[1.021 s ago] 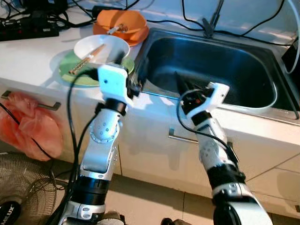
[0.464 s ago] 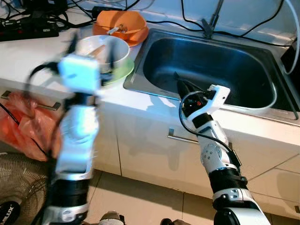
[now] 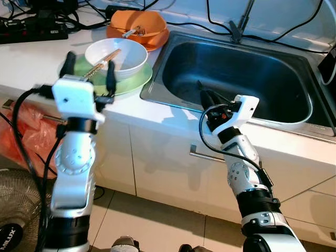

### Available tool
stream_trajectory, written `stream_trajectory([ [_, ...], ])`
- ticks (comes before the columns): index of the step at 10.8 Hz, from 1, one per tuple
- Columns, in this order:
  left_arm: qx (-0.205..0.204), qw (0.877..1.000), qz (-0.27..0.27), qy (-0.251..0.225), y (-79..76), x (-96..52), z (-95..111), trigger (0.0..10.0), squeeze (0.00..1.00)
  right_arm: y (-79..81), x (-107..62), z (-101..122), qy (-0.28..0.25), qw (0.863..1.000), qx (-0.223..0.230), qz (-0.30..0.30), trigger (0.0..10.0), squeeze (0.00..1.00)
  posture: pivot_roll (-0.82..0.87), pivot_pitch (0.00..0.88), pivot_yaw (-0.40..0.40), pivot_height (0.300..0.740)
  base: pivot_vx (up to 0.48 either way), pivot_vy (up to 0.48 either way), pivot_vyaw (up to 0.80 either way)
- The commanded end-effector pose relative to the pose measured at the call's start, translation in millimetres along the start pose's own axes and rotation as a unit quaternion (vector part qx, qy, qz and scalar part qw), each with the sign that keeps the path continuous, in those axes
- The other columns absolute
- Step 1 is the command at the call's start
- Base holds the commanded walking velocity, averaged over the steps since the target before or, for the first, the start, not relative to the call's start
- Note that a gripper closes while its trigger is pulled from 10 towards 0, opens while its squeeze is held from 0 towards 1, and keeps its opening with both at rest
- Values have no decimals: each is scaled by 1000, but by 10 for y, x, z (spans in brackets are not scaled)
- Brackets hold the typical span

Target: Kitchen organization

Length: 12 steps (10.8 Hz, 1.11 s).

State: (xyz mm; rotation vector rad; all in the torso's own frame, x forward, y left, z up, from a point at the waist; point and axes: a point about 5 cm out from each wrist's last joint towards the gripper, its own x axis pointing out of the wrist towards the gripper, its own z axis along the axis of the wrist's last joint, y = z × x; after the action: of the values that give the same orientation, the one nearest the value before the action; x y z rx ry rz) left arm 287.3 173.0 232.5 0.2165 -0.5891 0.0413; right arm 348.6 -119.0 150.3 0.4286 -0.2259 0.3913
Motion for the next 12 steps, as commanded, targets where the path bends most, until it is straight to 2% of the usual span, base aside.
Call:
stream_trajectory([
  [1, 1, 1000, 5, -6, 23, -13, 41, 10000, 0, -65, -47, -42, 14, 1000, -1, -16, 10000, 0, 261, 134, -93, 740, 0, 0, 0],
  [4, 13, 999, 33, 16, 207, -66, -25, 10000, 0, -66, -55, -45, 14, 1000, 3, -16, 10000, 0, 260, 133, -96, 740, 0, 0, 0],
  [5, 15, 999, 33, 21, 225, -68, -48, 10000, 0, -69, -56, -47, 14, 1000, 4, -17, 10000, 0, 260, 131, -96, 740, 0, 0, 0],
  [12, 4, 998, 1, 61, 190, 37, -329, 10000, 0, -69, -59, -52, 10, 1000, 7, -23, 10000, 0, 246, 119, -82, 740, 0, 0, 0],
])
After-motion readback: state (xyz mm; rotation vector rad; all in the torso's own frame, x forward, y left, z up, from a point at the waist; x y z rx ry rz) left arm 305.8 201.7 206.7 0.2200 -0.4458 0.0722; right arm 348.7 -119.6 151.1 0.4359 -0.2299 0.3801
